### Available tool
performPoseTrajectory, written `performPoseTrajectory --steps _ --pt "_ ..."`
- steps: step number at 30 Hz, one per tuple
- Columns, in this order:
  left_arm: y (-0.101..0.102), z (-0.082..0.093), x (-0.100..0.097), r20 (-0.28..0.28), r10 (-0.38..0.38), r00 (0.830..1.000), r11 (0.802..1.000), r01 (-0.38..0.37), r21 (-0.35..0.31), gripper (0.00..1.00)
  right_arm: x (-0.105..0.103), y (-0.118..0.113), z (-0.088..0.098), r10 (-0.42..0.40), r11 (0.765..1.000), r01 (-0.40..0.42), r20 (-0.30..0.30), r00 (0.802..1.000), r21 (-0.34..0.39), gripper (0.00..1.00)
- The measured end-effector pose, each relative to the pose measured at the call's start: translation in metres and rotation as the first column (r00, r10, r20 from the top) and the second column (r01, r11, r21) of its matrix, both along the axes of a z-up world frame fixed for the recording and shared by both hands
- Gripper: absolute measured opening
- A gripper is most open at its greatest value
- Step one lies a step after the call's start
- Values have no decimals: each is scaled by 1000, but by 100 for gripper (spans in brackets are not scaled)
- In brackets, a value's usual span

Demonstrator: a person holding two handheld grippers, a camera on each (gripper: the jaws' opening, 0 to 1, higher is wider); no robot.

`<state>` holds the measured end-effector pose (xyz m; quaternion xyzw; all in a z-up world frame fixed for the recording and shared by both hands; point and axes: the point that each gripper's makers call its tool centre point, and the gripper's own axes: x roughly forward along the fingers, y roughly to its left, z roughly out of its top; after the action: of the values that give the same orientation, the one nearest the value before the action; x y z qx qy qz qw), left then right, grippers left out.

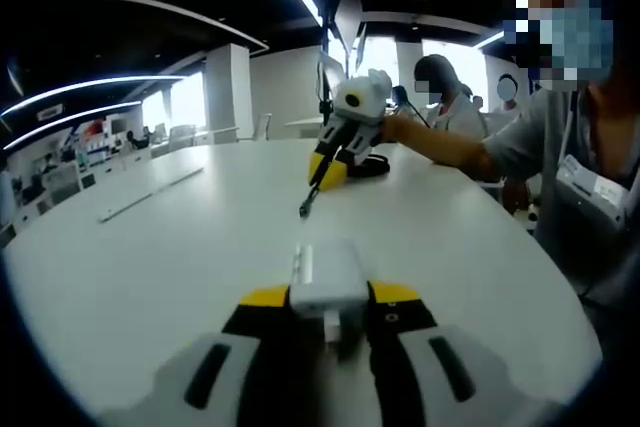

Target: Plug the desk Type‑C cable into the charger adapter.

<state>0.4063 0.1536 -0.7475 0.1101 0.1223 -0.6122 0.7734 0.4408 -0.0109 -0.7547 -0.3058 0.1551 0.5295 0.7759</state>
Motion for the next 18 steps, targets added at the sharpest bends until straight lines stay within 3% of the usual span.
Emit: performPoseTrajectory --steps 18 --pt "-7 0 -2 39 -24 999 1000 24 -14 27 -12 2 -1 80 997 -79 32 996 -24 3"
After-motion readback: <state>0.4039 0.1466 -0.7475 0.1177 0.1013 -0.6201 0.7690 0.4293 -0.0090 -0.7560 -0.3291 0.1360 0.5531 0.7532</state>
